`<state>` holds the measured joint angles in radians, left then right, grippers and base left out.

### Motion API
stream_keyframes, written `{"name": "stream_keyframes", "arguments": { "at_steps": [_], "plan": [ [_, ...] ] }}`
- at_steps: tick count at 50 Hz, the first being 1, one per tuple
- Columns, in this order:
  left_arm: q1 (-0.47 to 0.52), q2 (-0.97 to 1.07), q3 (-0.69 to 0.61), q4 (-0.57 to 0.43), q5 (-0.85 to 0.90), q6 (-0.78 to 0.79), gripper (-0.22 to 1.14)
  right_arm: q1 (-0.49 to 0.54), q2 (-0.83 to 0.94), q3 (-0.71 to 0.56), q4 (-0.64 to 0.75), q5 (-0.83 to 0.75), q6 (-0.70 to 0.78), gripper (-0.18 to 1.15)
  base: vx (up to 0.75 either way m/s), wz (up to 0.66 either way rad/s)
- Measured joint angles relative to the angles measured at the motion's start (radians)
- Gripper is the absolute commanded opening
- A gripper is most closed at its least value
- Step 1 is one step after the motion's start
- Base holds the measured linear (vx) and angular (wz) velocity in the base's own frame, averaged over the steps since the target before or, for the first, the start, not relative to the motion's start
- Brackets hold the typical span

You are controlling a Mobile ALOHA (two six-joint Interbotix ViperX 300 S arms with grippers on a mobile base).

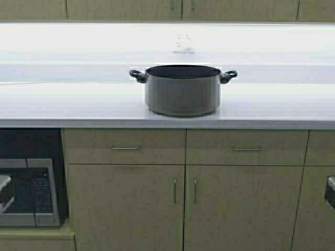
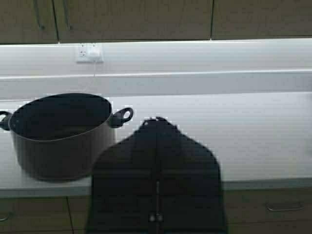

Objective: Open the cabinet, put the pot inside, then close it

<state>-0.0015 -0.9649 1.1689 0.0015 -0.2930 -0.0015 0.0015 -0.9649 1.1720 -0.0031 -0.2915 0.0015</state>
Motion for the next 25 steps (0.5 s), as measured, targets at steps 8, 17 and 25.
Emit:
{"name": "stream_keyframes", "arguments": {
  "at_steps": [8, 17, 25],
  "plan": [
    [-0.009, 0.08, 0.006, 0.008, -0.008, -0.031, 0.06, 0.005, 0.003, 0.011, 0.0, 0.003, 0.002, 0.07, 0.14, -0.05],
    [-0.017, 0.069, 0.005, 0.015, -0.011, -0.052, 0.03, 0.003, 0.005, 0.012, 0.0, 0.003, 0.002, 0.05, 0.22, -0.06],
    [-0.017, 0.064, 0.005, 0.015, -0.011, -0.06, 0.03, 0.005, 0.006, 0.015, -0.006, 0.012, 0.0, 0.05, 0.25, -0.01]
  ]
}}
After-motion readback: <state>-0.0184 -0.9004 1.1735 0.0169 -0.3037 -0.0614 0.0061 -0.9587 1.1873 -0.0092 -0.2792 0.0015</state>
